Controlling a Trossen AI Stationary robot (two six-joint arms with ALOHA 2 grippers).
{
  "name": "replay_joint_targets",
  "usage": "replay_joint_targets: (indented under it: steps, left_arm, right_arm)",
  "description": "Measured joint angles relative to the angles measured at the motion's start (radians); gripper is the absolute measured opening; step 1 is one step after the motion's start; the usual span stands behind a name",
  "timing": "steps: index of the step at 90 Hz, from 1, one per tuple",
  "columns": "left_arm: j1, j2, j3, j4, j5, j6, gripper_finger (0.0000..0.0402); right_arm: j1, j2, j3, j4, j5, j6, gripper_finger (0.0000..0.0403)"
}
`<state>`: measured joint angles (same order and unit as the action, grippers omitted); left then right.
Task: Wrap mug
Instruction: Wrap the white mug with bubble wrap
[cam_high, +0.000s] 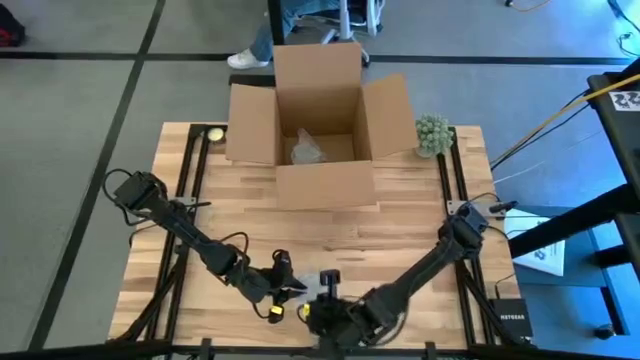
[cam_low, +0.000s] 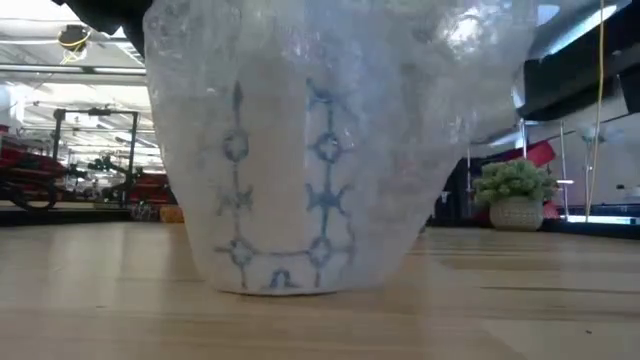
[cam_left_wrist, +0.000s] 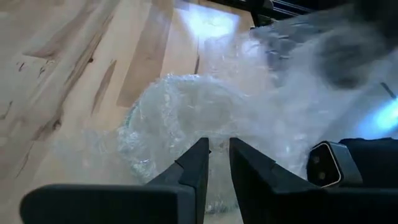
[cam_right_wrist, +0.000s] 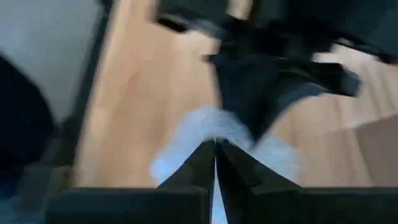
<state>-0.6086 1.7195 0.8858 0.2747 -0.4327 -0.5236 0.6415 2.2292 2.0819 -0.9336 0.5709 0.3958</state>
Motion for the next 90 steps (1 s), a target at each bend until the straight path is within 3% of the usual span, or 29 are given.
replay_joint_targets:
  steps: [29, 61, 72, 90]
  left_arm:
    - [-0.007, -0.005, 0.001, 0.002, -0.003, 0.012, 0.0049]
    - [-0.073, -0.160, 0.012, -0.001, -0.048, 0.062, 0.0049]
    - [-0.048, -0.127, 0.012, 0.008, -0.039, 0.084, 0.0049]
    - [0.017, -0.006, 0.013, 0.003, 0.017, -0.014, 0.0049]
  right_arm:
    - [-0.063, 0.011, -0.145, 0.030, -0.136, 0.071, 0.0001]
    - [-0.067, 0.014, -0.148, 0.078, -0.135, 0.068, 0.0001]
    - [-0.066, 0.014, -0.148, 0.078, -0.118, 0.067, 0.0001]
    - [-0.066, 0.016, -0.148, 0.077, -0.113, 0.069, 0.0001]
